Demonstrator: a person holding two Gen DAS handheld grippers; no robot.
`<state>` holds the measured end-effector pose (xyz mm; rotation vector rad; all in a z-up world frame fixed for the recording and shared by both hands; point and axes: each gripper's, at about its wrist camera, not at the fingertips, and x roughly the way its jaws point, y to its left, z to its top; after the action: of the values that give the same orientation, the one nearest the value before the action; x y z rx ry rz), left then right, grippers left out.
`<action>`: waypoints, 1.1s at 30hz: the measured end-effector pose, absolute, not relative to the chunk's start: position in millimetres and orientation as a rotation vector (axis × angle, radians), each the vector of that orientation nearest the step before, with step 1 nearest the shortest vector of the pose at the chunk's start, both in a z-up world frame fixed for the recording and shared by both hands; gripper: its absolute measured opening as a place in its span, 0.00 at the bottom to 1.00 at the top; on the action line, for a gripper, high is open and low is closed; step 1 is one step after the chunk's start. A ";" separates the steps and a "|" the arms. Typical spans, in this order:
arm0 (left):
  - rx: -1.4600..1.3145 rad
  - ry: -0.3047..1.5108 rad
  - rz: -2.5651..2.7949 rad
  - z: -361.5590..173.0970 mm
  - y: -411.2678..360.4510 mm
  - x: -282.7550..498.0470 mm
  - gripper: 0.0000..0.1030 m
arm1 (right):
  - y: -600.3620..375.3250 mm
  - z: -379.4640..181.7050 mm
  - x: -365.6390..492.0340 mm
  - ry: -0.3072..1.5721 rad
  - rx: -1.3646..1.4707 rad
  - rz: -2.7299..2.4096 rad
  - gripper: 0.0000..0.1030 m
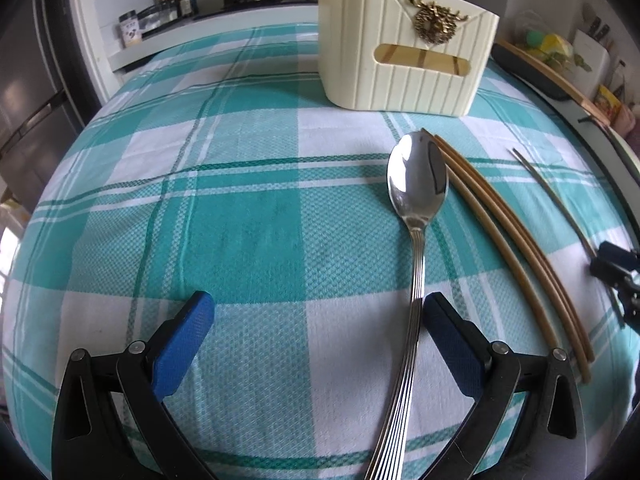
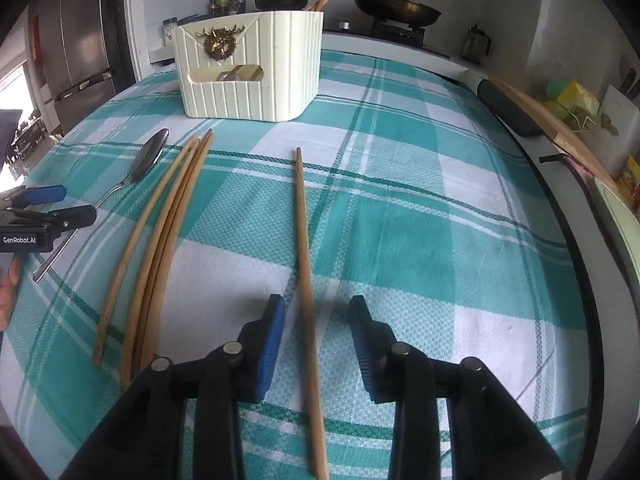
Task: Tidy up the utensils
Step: 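Grasp a wooden chopstick with the right tool and pull it apart from the others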
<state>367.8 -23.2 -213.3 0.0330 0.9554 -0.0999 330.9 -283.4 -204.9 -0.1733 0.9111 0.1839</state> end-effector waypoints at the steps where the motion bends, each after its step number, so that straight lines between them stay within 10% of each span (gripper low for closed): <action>1: 0.038 0.957 -0.112 -213.3 -23.2 366.8 1.00 | -284.6 -205.6 330.7 0.901 -0.164 0.183 0.34; 33: 0.070 0.944 -0.163 -213.4 -24.5 355.9 1.00 | -289.9 -209.8 330.7 0.886 -0.113 0.159 0.46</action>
<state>355.9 -24.5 -213.4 0.0704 0.9439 -0.1629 330.7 -289.9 -209.8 -0.1126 0.8856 0.1595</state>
